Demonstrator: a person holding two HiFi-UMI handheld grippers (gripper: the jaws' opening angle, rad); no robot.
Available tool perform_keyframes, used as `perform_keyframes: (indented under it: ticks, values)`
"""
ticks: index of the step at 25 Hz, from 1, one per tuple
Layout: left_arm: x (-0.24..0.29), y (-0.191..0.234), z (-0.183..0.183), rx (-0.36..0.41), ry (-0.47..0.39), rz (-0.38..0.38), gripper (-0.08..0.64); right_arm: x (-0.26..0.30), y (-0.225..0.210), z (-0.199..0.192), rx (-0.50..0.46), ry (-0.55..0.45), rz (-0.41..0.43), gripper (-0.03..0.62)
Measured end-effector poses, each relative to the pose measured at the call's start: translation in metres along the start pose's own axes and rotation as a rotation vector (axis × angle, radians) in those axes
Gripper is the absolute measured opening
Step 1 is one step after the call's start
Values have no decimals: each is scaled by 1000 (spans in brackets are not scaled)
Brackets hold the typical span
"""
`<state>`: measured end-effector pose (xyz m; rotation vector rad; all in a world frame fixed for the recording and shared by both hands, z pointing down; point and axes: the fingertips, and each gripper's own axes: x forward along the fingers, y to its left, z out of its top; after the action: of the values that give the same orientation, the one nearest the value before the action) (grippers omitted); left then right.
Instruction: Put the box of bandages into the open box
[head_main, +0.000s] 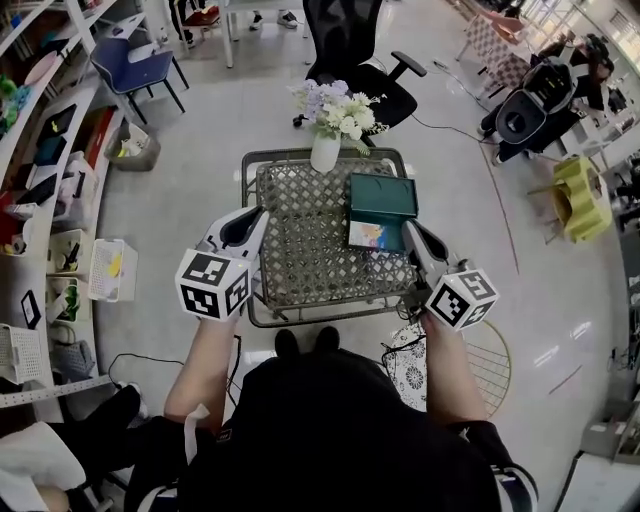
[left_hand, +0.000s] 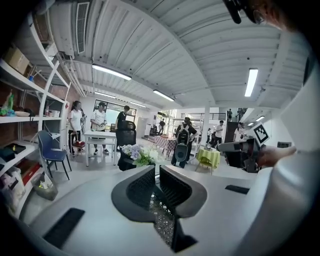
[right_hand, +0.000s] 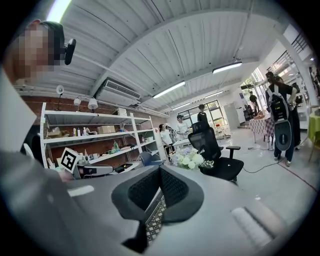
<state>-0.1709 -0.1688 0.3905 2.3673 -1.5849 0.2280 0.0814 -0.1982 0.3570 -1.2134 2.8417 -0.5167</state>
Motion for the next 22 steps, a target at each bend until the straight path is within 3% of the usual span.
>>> perform_keyframes:
  ticks: [4, 9, 16, 22]
  values:
    - [3, -9, 1, -16, 1, 26, 32, -16, -18, -6, 19, -4, -8, 9]
    - [11, -19, 13, 23, -6, 36, 28, -24, -44, -2, -20, -23, -24, 9]
    - [17, -30, 46, 78, -61, 28, 26, -23, -46, 44, -156, -130, -40, 8]
    - [11, -31, 55, 63, -94, 40, 25, -30, -35, 63, -201, -174, -30, 8]
